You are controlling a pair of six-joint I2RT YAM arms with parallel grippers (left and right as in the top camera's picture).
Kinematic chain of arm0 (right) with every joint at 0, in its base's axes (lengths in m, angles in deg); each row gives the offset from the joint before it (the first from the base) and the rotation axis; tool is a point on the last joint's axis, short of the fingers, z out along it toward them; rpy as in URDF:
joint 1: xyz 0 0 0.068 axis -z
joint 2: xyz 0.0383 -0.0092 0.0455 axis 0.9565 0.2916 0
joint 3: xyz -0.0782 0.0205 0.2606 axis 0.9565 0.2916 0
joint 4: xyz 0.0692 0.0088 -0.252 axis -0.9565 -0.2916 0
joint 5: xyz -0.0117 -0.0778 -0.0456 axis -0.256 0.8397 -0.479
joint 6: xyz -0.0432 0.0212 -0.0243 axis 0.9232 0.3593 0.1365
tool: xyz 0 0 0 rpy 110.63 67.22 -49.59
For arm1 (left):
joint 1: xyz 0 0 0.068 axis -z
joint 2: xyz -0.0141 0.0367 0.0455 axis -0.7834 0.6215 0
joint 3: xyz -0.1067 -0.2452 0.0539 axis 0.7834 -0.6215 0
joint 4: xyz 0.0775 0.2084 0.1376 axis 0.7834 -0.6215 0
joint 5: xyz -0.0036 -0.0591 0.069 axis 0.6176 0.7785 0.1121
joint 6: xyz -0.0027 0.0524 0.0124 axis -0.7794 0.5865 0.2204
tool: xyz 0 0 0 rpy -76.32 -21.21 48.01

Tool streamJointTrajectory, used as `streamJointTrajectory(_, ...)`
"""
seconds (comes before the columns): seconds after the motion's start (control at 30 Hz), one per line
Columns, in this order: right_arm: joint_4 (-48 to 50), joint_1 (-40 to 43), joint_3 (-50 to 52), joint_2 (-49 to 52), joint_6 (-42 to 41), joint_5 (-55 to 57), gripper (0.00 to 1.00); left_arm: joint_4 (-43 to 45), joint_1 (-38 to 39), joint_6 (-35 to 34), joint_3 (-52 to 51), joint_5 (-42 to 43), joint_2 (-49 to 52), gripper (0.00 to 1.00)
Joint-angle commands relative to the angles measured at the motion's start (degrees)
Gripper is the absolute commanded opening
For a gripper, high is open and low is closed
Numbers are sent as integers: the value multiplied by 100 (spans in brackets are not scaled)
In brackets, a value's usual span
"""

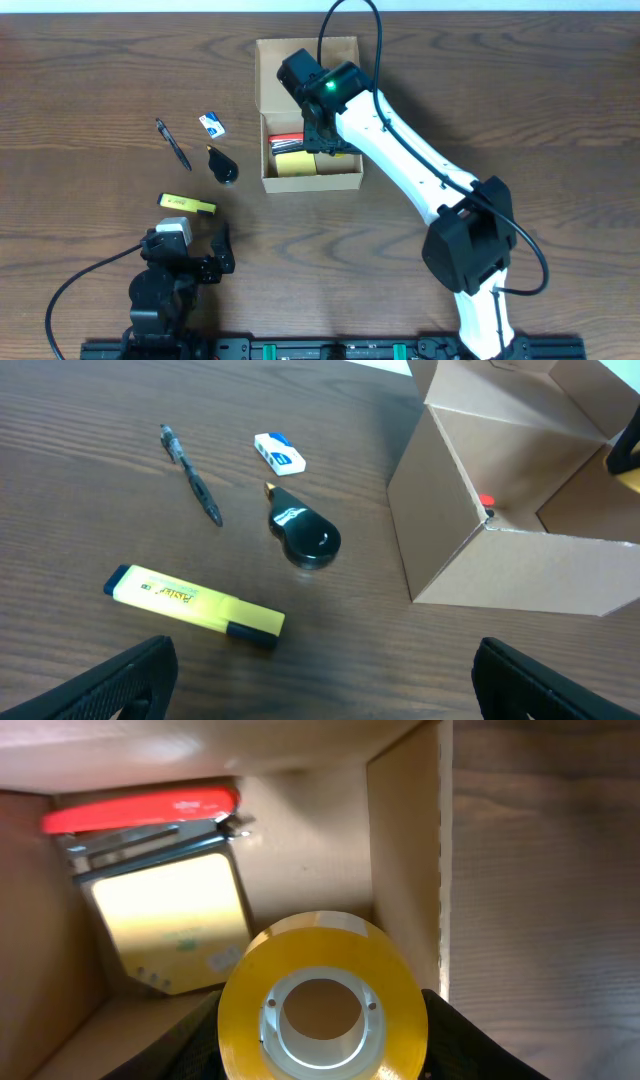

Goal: Pack container
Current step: 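Carry the tape roll with the right gripper over the box, then lower the tape roll into the box's right corner and release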

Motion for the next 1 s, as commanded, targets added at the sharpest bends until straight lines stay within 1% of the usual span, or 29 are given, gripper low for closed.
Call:
streamJointTrajectory(0.0,42,57,186,61,81,-142,1,20,24,22,-105,-81,-39,96)
streamJointTrajectory(0.1,166,59,341,61,81,-345,1,20,24,22,-105,-81,-39,95)
streamJointTrajectory(0.5,361,57,726,61,79,-363,1,20,24,22,-105,-81,-39,95)
streamJointTrajectory(0.97,424,105,807,111,122,-321,1,20,24,22,-105,-81,-39,95)
